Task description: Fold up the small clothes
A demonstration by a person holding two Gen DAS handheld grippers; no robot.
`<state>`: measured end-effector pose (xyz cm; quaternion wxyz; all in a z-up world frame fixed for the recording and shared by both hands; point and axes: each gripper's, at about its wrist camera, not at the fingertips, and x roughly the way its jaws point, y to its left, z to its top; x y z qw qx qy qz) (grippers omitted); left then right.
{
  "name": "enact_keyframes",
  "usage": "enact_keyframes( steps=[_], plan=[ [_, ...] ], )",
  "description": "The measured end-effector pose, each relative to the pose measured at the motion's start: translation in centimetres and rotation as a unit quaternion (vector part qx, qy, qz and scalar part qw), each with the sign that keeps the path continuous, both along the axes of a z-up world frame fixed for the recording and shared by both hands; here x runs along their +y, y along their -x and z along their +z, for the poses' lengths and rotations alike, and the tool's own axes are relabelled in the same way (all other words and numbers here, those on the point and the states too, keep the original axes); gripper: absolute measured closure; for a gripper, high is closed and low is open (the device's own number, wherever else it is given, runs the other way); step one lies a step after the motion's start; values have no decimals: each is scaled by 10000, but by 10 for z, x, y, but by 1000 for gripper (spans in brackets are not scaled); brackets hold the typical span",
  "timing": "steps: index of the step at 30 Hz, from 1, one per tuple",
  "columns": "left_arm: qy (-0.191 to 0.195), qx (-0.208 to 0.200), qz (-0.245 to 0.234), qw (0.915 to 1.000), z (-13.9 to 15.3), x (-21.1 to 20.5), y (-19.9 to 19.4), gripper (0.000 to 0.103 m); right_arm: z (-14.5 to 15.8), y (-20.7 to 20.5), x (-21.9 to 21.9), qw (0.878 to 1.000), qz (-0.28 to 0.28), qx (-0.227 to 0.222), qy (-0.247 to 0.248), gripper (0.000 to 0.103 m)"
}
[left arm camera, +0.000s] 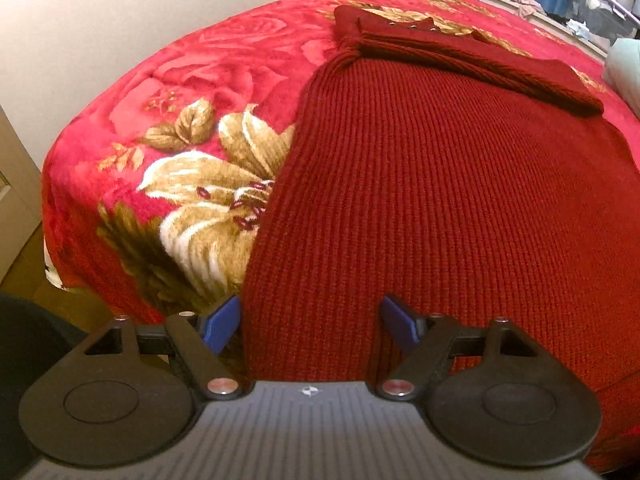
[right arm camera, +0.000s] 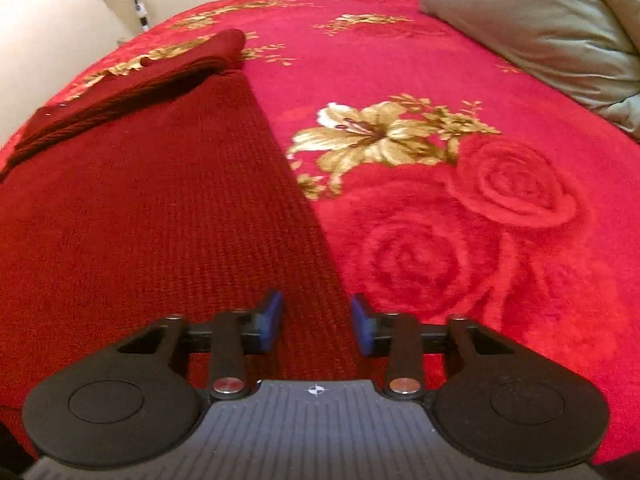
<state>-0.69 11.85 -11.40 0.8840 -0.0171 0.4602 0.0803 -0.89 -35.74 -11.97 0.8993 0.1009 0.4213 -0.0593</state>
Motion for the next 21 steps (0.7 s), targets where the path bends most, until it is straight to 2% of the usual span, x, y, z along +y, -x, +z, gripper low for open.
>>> enact_keyframes(
  steps=[6,9,10,11,14,17,18,19,20,21],
  plan=[
    [62,31,-9,10000,-1,1,-2,20,-1,-1,6,9998,89,-41,154,71],
    [62,33,-2,10000,-1,1,-2,20,1,0,7,9997,135,-88,185,79],
    [62,33,0,10000,0,0,-2,20,1,1,7,9996,140,-117,193,87],
    [64,31,-3,10000,0,1,-2,20,2,1,7,9996,161,-153,174,90],
    [146,15,-13,9999,0,2,-2,25,5,4,7,9995,194,-216,139,91],
    [242,-48,-18,9997,2,4,1,36,5,3,8,9994,204,-184,215,90],
    [268,-88,-2,9996,3,5,2,44,5,2,10,9993,198,-159,257,86],
    [320,-127,16,9994,4,7,3,47,5,1,11,9992,183,-144,317,82],
    [396,-153,39,9991,6,9,5,53,4,1,13,9990,185,-116,387,73],
    [461,-171,66,9988,7,12,6,59,4,1,13,9987,163,-94,470,69]
  ],
)
